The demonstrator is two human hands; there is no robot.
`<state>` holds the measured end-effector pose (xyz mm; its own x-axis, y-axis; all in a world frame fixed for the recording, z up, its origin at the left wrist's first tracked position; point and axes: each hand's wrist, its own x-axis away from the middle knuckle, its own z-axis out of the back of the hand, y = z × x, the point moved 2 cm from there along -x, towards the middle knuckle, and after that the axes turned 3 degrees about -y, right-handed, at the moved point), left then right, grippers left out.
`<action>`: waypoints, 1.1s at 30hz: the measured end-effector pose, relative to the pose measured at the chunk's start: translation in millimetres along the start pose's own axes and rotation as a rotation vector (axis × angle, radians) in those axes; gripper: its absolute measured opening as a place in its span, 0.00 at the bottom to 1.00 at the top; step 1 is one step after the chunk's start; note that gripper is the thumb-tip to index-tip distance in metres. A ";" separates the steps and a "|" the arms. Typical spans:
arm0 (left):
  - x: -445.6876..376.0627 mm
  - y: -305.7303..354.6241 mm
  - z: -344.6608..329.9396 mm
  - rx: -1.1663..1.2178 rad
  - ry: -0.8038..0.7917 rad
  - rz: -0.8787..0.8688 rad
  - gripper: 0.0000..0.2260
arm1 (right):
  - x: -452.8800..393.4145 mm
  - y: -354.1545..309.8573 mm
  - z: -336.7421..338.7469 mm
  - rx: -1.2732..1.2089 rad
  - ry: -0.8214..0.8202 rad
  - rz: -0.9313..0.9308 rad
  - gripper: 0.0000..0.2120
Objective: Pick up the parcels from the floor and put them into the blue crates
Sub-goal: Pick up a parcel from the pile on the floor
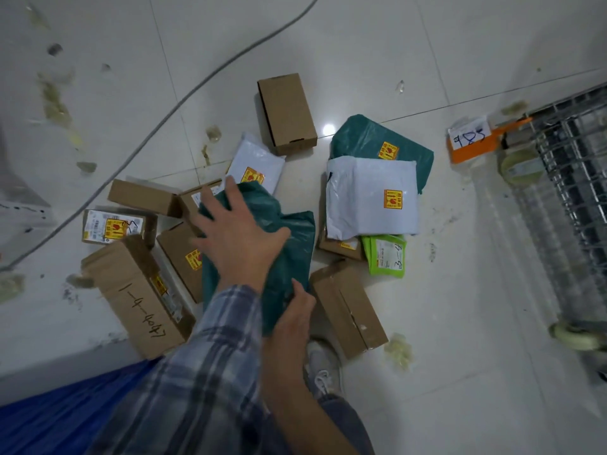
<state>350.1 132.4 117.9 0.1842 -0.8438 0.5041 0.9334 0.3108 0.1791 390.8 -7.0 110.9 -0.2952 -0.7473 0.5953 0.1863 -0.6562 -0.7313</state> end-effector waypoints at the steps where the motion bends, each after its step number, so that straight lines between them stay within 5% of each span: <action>1: 1.7 -19.4 10.8 0.049 0.008 -0.031 0.49 | 1.4 -0.8 4.2 0.017 -0.053 -0.013 0.36; 5: 13.6 -97.6 52.2 0.395 0.041 -0.108 0.47 | -30.1 38.2 50.1 -0.028 -0.117 -0.176 0.22; 9: 24.4 -169.8 70.1 1.006 -0.026 -0.027 0.36 | -69.6 50.9 87.2 0.039 -0.312 -0.267 0.40; 13: 44.4 -217.8 67.2 1.367 -0.152 -0.010 0.35 | -76.0 -0.1 103.9 -0.105 -0.597 -0.255 0.44; 17: 60.5 -239.5 60.2 1.511 -0.237 0.076 0.41 | -53.6 -47.9 103.5 -0.199 -0.784 -0.369 0.48; 22: 89.2 -241.8 61.1 1.627 -0.243 0.278 0.53 | -26.6 -62.4 98.8 -0.277 -0.598 -0.355 0.51; 26: 126.9 -247.8 62.8 1.624 -0.324 0.331 0.57 | 9.1 -84.8 87.6 -0.355 -0.602 -0.293 0.45; 29: 166.0 -252.8 62.0 1.693 -0.376 0.380 0.57 | 28.2 -96.5 79.9 -0.356 -0.615 -0.263 0.48; 33: 220.6 -264.6 66.1 1.777 -0.204 0.414 0.50 | 54.5 -104.8 65.4 -0.255 -0.706 -0.289 0.54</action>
<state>123.4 -107.0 237.6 0.1278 -0.5839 0.8017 -0.5730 0.6163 0.5402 416.5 14.2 241.7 0.3791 -0.4974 0.7803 -0.0521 -0.8534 -0.5187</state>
